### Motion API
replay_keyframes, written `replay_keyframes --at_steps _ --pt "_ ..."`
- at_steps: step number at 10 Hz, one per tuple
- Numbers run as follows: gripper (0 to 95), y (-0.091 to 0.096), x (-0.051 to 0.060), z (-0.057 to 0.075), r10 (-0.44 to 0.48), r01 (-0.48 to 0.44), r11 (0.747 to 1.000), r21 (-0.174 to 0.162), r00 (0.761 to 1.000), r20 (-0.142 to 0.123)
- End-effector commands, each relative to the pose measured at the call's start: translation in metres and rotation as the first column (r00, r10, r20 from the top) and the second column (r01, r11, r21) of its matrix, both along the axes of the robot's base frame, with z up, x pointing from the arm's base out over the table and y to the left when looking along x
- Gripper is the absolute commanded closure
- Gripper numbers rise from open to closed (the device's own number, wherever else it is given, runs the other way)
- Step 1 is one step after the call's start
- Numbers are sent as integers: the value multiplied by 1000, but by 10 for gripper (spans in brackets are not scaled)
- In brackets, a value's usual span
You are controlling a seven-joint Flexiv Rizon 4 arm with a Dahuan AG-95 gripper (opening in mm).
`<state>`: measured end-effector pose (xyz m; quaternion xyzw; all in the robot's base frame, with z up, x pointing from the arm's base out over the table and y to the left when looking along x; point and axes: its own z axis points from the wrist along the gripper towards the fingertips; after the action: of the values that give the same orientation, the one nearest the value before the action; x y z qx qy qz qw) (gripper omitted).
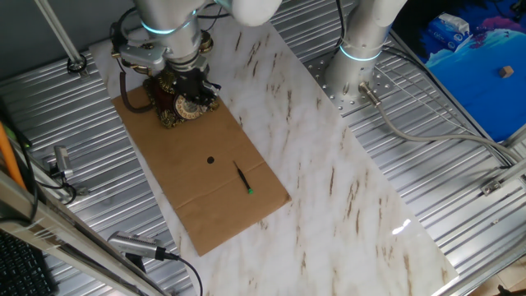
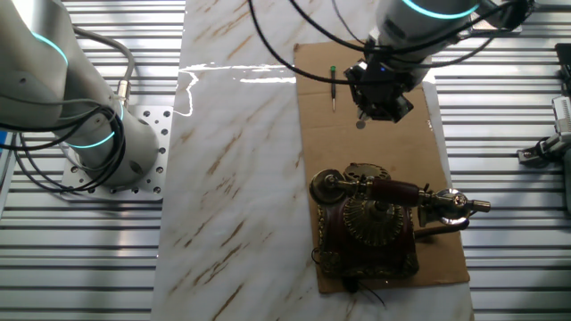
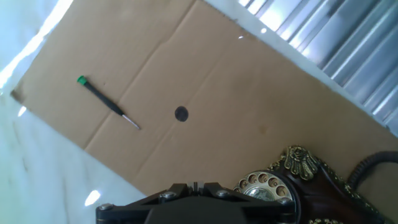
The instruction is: Dial a number on an old rotary phone
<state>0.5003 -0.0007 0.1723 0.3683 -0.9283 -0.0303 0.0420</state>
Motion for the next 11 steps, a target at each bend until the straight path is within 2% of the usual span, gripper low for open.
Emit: replay_keyframes --at_steps 1,4,6,8,10,11 --pt "950 0 -1 0 9 -9 1000 2 1000 -3" --pt "950 0 -1 0 8 -8 1000 0 1000 -2" --pt "950 14 7 -1 1 -1 1000 -5 1000 -1" --pt "950 32 24 -17 -12 12 1000 -6 1000 0" --pt "950 60 44 -38 -28 28 1000 -4 1000 5" --pt "950 66 47 -42 -30 30 1000 -4 1000 6"
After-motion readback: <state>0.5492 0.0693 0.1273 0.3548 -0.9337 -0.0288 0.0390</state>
